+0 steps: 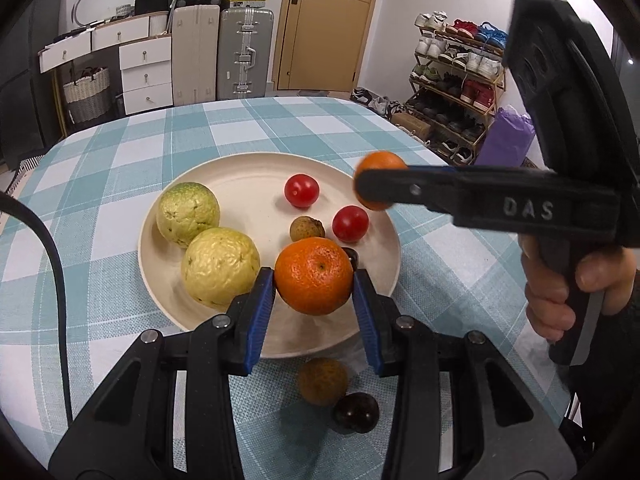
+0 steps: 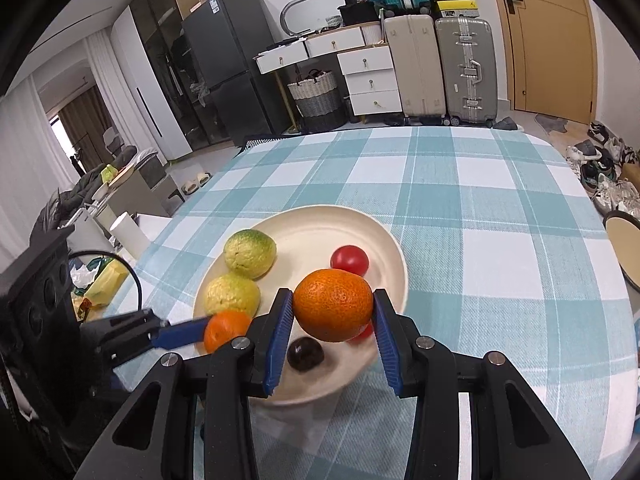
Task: Organize fruits
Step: 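Carry both orange mandarins over the cream plate, then release both mandarins onto the plate, opening both tools, then move the right tool to the dark plum and close on it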
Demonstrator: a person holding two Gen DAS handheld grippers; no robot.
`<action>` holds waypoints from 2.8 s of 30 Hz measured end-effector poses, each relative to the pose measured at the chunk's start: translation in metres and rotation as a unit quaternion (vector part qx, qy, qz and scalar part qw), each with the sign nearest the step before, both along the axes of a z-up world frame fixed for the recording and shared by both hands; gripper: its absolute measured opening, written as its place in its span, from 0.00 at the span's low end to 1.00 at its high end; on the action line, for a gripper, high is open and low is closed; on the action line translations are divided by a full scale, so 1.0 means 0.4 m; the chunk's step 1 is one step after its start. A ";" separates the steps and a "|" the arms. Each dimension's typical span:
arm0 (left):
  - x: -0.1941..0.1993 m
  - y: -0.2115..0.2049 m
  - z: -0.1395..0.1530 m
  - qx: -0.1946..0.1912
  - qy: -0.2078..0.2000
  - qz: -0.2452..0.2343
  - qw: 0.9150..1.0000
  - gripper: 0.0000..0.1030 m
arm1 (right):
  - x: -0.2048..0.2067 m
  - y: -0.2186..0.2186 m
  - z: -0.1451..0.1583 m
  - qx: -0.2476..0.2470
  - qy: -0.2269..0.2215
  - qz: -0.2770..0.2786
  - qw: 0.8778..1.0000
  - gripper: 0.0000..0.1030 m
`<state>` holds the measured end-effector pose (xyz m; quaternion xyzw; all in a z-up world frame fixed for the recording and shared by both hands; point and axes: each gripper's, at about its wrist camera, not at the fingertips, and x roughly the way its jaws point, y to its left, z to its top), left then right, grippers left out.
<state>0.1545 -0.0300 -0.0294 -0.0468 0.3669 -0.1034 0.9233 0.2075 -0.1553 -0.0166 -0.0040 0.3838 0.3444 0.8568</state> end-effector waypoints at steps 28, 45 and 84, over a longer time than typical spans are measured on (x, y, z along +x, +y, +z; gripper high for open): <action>0.041 0.027 -0.043 -0.010 0.030 0.008 0.999 0.36 | 0.094 0.183 -0.072 -0.035 0.040 0.061 0.997 0.40; 0.015 0.027 -0.028 -0.024 0.025 0.008 0.999 0.60 | 0.065 0.132 -0.029 -0.007 0.020 0.047 0.999 0.75; -0.215 0.158 0.056 0.009 -0.040 0.108 0.993 0.99 | -0.208 -0.015 -0.035 -0.040 -0.019 0.036 0.998 1.00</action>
